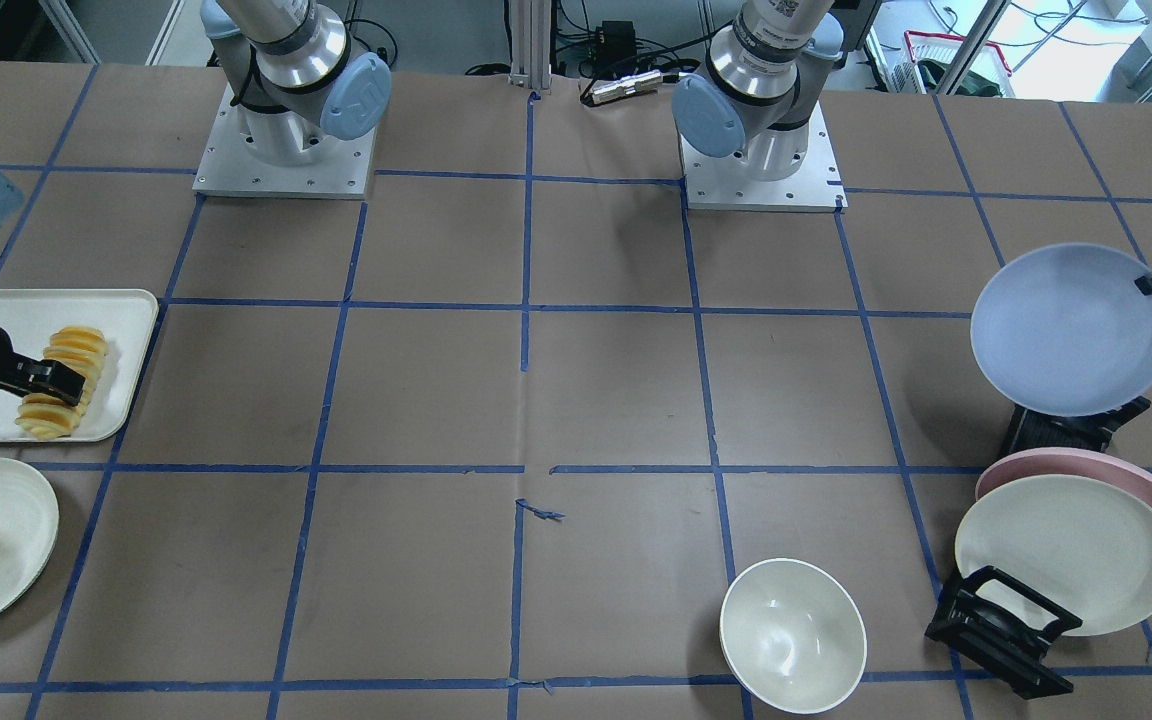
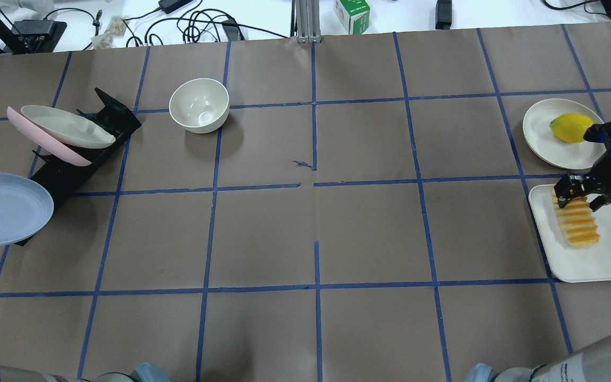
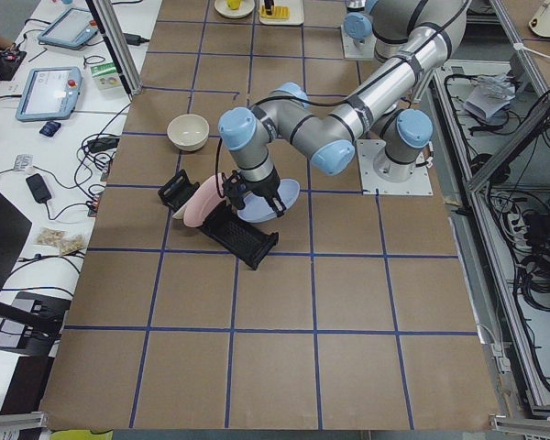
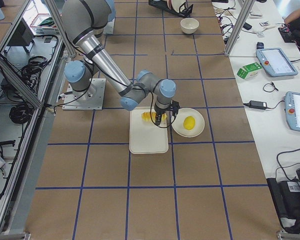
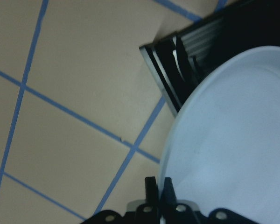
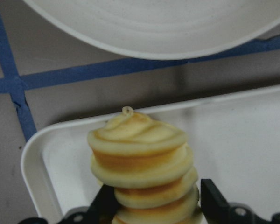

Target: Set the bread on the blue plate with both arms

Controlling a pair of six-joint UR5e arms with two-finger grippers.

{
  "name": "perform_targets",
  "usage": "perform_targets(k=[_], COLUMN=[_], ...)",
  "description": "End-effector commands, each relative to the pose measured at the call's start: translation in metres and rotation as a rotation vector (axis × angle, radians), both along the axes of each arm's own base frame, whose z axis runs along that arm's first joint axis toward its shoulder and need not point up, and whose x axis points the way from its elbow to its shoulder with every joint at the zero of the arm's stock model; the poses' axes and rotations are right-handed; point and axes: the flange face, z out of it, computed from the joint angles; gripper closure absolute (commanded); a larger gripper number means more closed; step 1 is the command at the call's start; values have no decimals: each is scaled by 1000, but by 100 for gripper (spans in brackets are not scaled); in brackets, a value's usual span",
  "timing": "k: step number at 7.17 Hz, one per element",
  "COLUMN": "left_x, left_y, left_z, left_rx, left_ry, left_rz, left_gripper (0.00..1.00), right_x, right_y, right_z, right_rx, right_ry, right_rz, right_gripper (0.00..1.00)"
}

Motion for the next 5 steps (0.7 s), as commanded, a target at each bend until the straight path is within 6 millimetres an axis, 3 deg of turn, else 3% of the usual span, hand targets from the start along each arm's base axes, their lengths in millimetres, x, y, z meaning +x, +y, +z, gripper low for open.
perform_targets(k=[1, 3, 5], left_x=[-62, -195, -315], left_y=[21, -16, -41], left_z=[24, 4, -42], left_rx=[34, 0, -133], left_ry=[172, 231, 303], left_rz=[-2, -101, -112], left_gripper=[100, 100, 100], right_x=[2, 1, 6], right_y=[4, -3, -25], right_z=[3, 43, 86], right_rx=[45, 59, 96], right_ry=[-26, -43, -70], right_rz=[-2, 2, 34], right_gripper=[100, 100, 100])
